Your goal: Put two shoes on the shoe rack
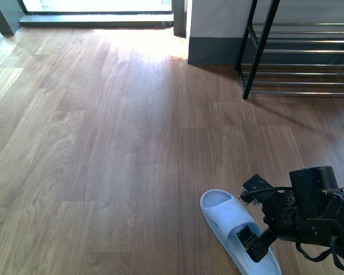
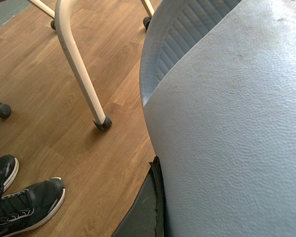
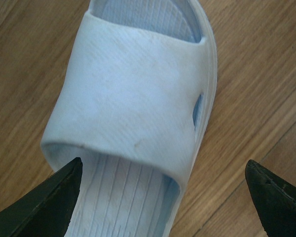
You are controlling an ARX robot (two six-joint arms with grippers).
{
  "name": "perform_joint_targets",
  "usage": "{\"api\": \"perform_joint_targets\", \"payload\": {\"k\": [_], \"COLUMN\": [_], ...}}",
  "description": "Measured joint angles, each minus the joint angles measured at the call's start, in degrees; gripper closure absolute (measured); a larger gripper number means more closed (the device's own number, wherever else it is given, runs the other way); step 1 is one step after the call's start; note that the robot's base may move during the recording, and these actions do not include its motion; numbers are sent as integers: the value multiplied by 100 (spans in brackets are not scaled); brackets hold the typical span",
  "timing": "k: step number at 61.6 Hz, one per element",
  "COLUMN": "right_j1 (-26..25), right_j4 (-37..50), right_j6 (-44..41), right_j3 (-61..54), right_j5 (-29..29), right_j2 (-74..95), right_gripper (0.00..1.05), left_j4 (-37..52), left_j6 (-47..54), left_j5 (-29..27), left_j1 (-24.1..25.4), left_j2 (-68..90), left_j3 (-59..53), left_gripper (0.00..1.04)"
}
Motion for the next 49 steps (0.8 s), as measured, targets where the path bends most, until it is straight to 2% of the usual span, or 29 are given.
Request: {"api": "perform_joint_targets", "payload": {"k": [9,12,21,43,49], "right_j1": [44,46,85,105,107], "right_j4": [22,20,229,315,341], "right_j6": [-2,-9,-28,-26,-20], "right_j3": [201,254,149,111,114], "right_j5": [59,131,302,334,385], "right_j2": [142,190,238,260,262], "right_gripper": [13,18,49,96,103], "left_j4": [0,0,0,0,0], "left_j6": [0,0,0,0,0], "left_j5": [-2,0,0,0,0], "left_j1": [0,0,0,0,0], "left_j2": [0,0,0,0,0], "left_j3": [0,0,0,0,0], "left_gripper": [103,103,103,103,103]}}
